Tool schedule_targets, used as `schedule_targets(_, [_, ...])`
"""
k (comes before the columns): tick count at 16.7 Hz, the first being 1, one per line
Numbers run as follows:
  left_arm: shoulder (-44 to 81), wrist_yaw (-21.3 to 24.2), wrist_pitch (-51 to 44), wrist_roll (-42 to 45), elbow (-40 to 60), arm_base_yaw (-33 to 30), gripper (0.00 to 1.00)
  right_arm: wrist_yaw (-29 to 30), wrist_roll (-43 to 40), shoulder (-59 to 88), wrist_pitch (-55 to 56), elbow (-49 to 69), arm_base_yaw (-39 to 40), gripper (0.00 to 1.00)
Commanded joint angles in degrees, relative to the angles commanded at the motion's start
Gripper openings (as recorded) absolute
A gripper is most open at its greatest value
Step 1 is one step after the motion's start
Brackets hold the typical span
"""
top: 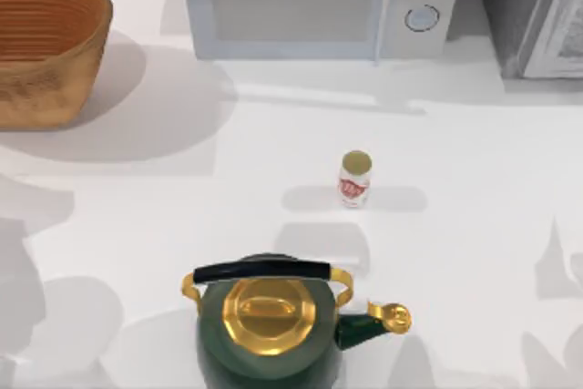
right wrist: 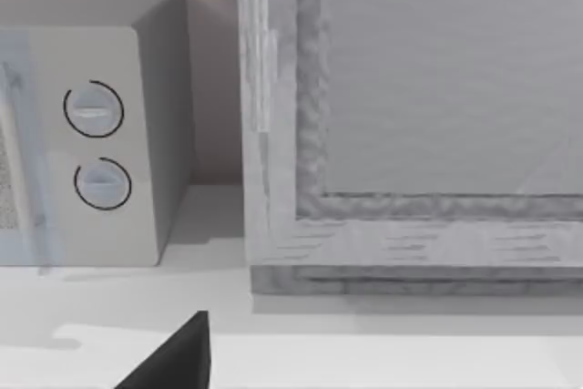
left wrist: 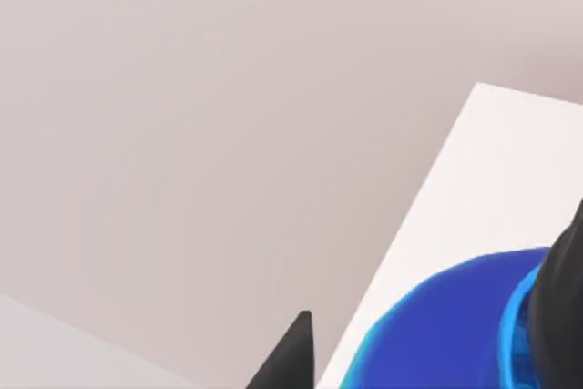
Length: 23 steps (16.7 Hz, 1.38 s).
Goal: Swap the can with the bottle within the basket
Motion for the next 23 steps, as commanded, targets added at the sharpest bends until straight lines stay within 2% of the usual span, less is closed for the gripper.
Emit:
schedule_targets(6, [-5.48,4.8,-24.73,-0.28,18.63,-9.94,0.0,0.0,0.0,0.0,0.0,0.0,0.0,1.0])
schedule_targets(10, [-6.57,8.28,-34.38,-0.14,25.99,-16.48,0.0,0.0,0.0,0.0,0.0,0.0,0.0,1.0])
schedule_targets(17, [-6.25,8.88,-35.69,-0.06,27.22,-17.56,0.0,0.0,0.0,0.0,0.0,0.0,0.0,1.0])
schedule_targets(23, [2.73,8.06,-28.84,-0.5,29.19,-19.02,0.0,0.0,0.0,0.0,0.0,0.0,0.0,1.0])
